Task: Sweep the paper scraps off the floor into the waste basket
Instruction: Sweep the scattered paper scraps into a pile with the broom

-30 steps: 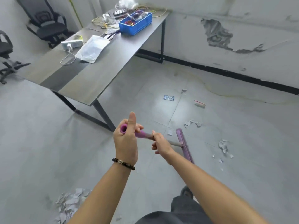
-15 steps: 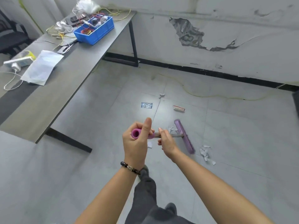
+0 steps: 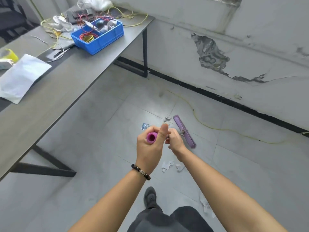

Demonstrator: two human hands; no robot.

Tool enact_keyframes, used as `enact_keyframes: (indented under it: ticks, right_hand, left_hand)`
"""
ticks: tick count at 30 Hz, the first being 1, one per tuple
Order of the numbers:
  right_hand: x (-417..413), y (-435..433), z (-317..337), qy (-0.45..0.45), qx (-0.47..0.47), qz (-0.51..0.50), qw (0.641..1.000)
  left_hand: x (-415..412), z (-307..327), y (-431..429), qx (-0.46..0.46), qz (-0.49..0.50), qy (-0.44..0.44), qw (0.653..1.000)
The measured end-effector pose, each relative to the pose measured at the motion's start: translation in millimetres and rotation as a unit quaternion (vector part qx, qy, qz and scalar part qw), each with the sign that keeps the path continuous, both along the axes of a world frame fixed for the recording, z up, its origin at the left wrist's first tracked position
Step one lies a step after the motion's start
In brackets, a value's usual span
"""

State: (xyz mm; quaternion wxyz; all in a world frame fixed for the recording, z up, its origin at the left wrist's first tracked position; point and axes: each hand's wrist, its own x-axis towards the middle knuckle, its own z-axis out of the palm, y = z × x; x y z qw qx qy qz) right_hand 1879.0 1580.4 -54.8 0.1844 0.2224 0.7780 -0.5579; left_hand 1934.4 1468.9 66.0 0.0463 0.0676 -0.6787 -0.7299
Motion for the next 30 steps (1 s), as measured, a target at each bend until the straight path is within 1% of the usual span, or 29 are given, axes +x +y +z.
enact_keyframes:
  ticks: [3,6,9,12,14,16,18,20,23,25,28,30]
  right_hand:
    - [-63.7,11.7,8.3,0.003,-0.012,0.016,1.000]
    - [-124.7,26.6,15.1,0.005,-0.028,0.026,0.999]
    - [-195.1,41.3,5.6,0.006,-0.029,0.071,0.997]
    - [-273.8,55.6,-17.3,0.012,-0.012,0.136,0.991]
    - [-327.8,65.4,-36.3,0.006,-0.004,0.189,0.982]
    - [-376.9,73.5,-56.5,-0.030,0.000,0.243,0.970]
    - [-419.0,81.6,-71.7,-0.067,0.021,0.298,0.952]
    - [-449.2,85.3,-88.7,-0.098,0.047,0.353,0.929]
    - [-453.6,80.2,-102.3,-0.151,0.059,0.414,0.896]
    - [-431.6,71.7,-104.9,-0.190,0.035,0.411,0.891]
    - [-384.1,53.9,-105.8,-0.238,-0.013,0.416,0.877]
    - [-355.0,44.8,-87.1,-0.268,-0.040,0.418,0.867]
  left_hand:
    - [-56.5,9.2,15.4,-0.019,0.009,0.001,1.000]
    - [-107.4,4.9,31.7,-0.021,0.031,-0.006,0.999]
    - [-161.6,-13.9,50.2,-0.013,0.067,-0.028,0.997]
    - [-220.8,-37.0,69.9,0.005,0.137,-0.049,0.989]
    - [-261.6,-56.6,88.5,0.016,0.194,-0.064,0.979]
    - [-300.4,-75.0,112.3,0.039,0.259,-0.089,0.961]
    - [-336.1,-92.2,135.7,0.067,0.320,-0.116,0.938]
    - [-365.2,-104.9,154.4,0.061,0.365,-0.138,0.919]
    - [-380.7,-110.6,169.5,-0.012,0.413,-0.164,0.896]
    - [-370.0,-102.2,169.6,-0.043,0.462,-0.171,0.869]
    - [-335.7,-82.1,158.5,-0.061,0.533,-0.170,0.826]
    - [-313.8,-68.6,153.3,-0.080,0.560,-0.163,0.809]
